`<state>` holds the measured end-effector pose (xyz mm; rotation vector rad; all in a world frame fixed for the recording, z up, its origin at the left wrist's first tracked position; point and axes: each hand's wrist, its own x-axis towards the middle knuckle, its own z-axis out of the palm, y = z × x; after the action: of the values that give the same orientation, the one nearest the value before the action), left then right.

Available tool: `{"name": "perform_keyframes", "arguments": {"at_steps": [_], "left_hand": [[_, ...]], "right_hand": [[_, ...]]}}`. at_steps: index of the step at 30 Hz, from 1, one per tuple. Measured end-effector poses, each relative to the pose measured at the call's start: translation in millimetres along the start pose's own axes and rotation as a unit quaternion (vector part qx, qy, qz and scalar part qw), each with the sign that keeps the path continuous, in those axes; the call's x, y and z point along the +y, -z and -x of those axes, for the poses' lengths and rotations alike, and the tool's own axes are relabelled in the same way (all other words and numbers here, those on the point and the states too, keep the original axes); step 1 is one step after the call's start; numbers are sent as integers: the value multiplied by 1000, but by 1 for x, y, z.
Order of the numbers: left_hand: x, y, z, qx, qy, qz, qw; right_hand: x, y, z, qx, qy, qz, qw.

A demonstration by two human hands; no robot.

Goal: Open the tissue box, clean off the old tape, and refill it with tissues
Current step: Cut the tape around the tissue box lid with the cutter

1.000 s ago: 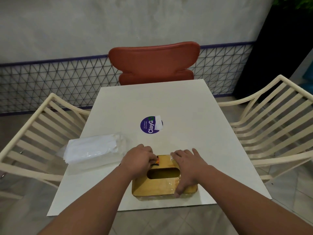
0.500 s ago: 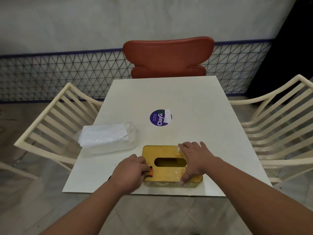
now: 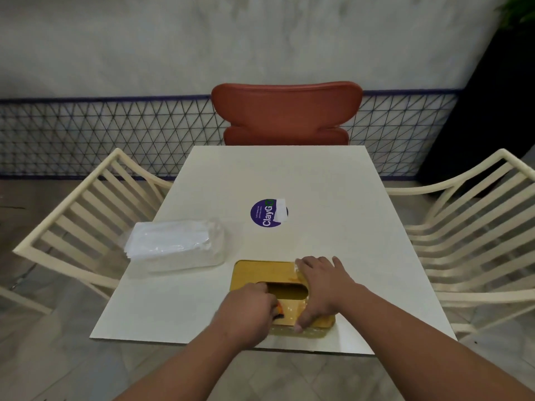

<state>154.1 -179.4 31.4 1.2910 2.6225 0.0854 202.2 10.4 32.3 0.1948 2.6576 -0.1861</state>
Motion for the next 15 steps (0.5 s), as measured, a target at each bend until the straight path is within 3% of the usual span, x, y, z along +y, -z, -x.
{"name": "perform_keyframes", "arguments": {"at_steps": [7,15], "left_hand": [[-1,10,-13,-17,-32,3,999],[7,4,-16,-30,-89,-4,996]], "right_hand": [[20,4,3,-27,14,-2,1000],[16,-3,6,-3,7,17,1000]]}}
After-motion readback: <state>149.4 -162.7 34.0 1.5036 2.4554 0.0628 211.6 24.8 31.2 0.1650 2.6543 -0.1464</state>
